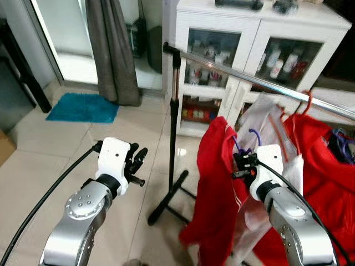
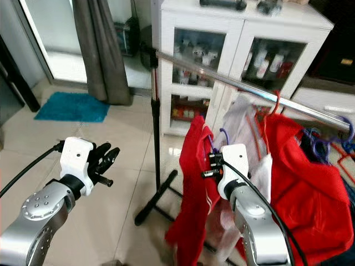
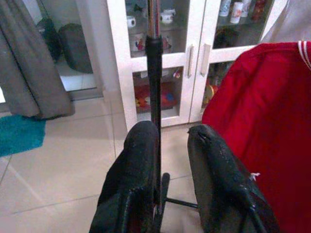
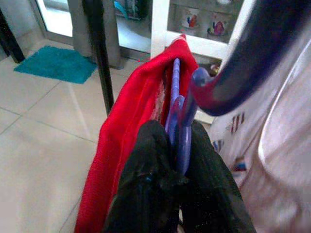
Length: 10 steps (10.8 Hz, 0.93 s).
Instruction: Hang hanger
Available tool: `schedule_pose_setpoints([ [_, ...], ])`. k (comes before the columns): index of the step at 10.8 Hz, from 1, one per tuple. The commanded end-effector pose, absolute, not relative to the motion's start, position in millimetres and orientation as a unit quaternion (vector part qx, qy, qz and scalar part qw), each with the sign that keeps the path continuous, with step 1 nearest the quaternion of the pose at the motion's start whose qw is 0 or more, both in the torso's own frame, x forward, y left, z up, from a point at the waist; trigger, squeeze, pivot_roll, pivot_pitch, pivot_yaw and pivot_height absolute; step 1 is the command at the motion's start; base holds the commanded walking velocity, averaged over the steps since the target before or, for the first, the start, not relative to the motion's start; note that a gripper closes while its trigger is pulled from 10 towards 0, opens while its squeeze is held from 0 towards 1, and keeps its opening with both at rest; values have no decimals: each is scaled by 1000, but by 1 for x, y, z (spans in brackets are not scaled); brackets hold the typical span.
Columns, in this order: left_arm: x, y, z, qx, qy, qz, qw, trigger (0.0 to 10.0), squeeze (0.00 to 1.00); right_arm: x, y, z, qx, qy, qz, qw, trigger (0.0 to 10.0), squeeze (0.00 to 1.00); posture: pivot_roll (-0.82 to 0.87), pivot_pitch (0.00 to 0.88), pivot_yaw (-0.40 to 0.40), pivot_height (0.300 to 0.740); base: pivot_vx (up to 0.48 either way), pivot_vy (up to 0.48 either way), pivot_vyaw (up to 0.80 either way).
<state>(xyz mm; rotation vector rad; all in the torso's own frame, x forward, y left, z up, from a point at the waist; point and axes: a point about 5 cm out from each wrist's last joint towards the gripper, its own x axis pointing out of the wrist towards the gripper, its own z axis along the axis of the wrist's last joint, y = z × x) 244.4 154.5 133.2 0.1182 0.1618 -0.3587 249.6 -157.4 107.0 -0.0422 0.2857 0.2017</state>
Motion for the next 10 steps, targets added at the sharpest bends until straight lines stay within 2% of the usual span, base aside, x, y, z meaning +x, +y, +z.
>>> schedule_pose_setpoints([
  [1, 245, 156, 133, 61, 80, -174, 980, 10000, 0, 250, -158, 114, -19, 121, 97, 988, 10000, 0, 47, 7, -31, 740, -266, 0, 0],
  [4, 246, 157, 134, 64, 80, -177, 979, 10000, 0, 248, -161, 111, -13, 132, 88, 987, 10000, 0, 50, 6, -25, 740, -252, 0, 0],
  [8, 245, 158, 134, 59, 79, -181, 978, 10000, 0, 248, -164, 117, 12, 109, 69, 992, 10000, 0, 47, 0, -22, 740, 0, 0, 0],
  [10, 244, 158, 132, 42, 83, -173, 981, 10000, 0, 245, -161, 117, 12, 111, 102, 989, 10000, 0, 46, 0, -26, 740, 0, 0, 0],
])
